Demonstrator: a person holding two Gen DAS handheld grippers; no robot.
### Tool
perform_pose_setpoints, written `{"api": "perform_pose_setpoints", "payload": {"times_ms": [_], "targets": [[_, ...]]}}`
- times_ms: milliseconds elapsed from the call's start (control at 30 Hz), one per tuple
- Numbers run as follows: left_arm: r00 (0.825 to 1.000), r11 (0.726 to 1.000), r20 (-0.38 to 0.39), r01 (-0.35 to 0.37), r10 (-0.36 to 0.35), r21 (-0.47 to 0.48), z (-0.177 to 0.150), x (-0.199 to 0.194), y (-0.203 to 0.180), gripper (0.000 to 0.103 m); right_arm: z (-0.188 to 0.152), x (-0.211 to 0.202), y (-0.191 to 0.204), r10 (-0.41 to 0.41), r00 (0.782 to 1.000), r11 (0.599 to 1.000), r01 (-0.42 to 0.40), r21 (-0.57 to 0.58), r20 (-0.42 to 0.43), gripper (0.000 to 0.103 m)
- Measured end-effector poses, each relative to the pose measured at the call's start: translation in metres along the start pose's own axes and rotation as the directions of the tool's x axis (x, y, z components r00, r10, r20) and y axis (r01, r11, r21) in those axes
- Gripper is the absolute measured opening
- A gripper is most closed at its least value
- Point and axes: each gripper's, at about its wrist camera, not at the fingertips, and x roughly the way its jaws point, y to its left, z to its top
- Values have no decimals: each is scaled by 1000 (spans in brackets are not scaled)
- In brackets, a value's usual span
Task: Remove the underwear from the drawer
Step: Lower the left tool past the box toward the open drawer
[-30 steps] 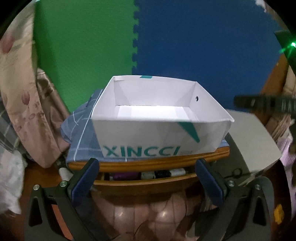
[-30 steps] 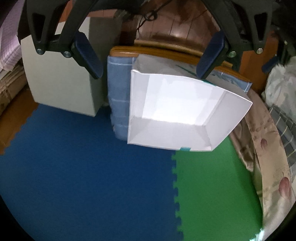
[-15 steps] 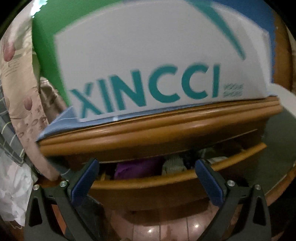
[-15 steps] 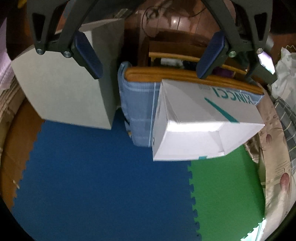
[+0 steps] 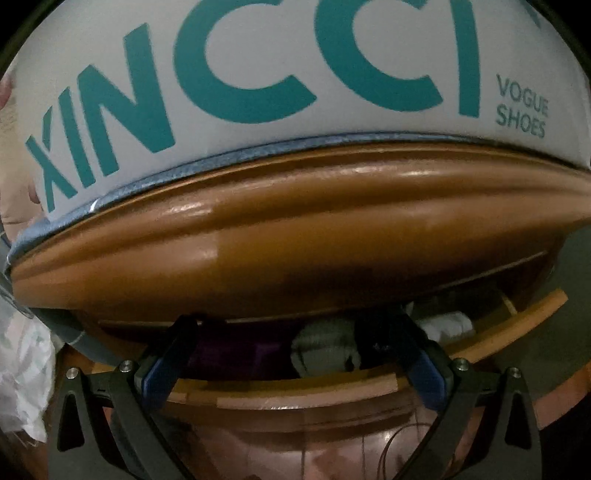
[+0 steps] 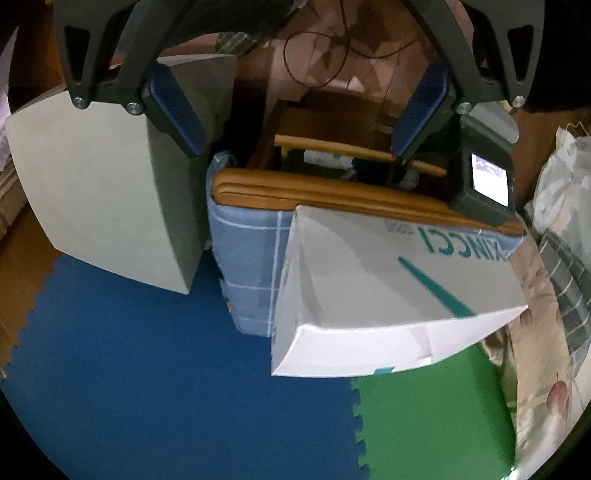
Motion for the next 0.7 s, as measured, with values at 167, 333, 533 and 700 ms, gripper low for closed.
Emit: {"api": "perform_pose_setpoints", "payload": {"times_ms": [167, 333, 533, 700], "targets": [[998, 995, -49, 43, -47, -87, -1, 7, 16, 103, -2, 3, 3, 1, 1000, 1000, -1, -6, -16, 103], [986, 992, -156, 38, -56, -118, 5, 13, 21, 103, -2, 5, 5, 6, 1000, 1000, -6, 10, -30, 103], [958, 992, -273, 58, -88, -116, 7, 10, 30, 103, -4, -2, 13, 12, 1000, 1000, -12, -6, -20, 103], [926, 991, -362, 73, -110, -115, -1, 1, 28, 103, -9, -15, 18, 20, 1000, 1000, -20, -10, -9, 103]]}}
